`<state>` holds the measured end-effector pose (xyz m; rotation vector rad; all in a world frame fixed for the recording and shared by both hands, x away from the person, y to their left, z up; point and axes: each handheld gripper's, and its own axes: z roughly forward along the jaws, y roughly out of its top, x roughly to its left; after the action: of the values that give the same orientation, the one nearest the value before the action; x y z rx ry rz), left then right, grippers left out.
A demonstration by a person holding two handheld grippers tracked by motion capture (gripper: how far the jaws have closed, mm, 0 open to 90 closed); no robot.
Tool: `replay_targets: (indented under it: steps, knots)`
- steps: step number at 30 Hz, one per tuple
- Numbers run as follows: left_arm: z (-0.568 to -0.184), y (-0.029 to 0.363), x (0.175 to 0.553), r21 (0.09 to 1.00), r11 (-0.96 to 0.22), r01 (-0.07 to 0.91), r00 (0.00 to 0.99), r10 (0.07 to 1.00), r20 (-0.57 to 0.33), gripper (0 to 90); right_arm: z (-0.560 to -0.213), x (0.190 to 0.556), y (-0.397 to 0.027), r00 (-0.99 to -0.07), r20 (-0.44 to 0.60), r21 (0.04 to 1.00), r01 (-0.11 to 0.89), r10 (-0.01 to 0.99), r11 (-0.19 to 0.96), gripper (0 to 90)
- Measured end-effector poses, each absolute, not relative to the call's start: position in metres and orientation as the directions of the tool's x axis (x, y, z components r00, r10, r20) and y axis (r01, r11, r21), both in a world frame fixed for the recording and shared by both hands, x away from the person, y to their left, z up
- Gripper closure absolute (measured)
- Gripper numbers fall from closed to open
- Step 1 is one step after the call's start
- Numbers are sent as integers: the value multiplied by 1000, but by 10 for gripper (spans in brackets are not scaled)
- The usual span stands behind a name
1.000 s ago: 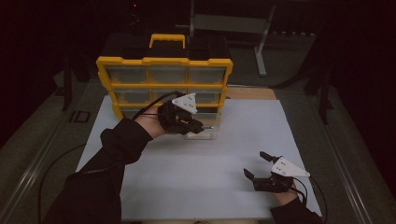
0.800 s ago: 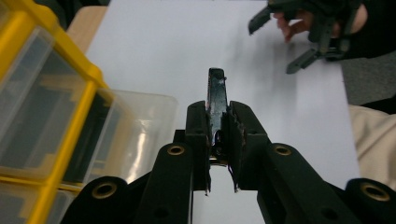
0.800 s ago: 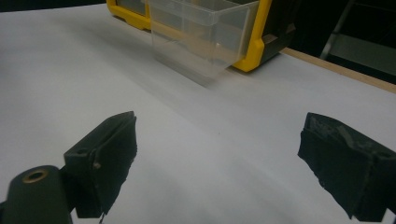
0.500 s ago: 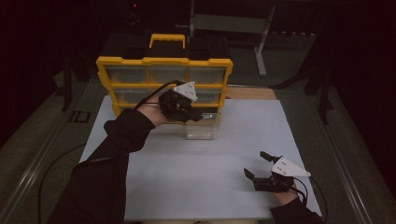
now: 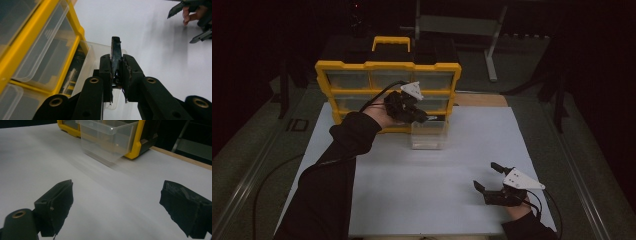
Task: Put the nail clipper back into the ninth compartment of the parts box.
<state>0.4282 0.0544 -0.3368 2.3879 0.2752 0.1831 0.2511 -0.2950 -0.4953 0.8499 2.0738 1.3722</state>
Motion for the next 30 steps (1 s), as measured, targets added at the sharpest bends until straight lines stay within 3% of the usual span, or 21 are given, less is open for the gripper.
replay_targets:
  steps: [30]
  knots:
    - [-388,35,456,618,-757,210,962,273,7,797,-495,251,-297,-674,-72,932,216,735,290,113]
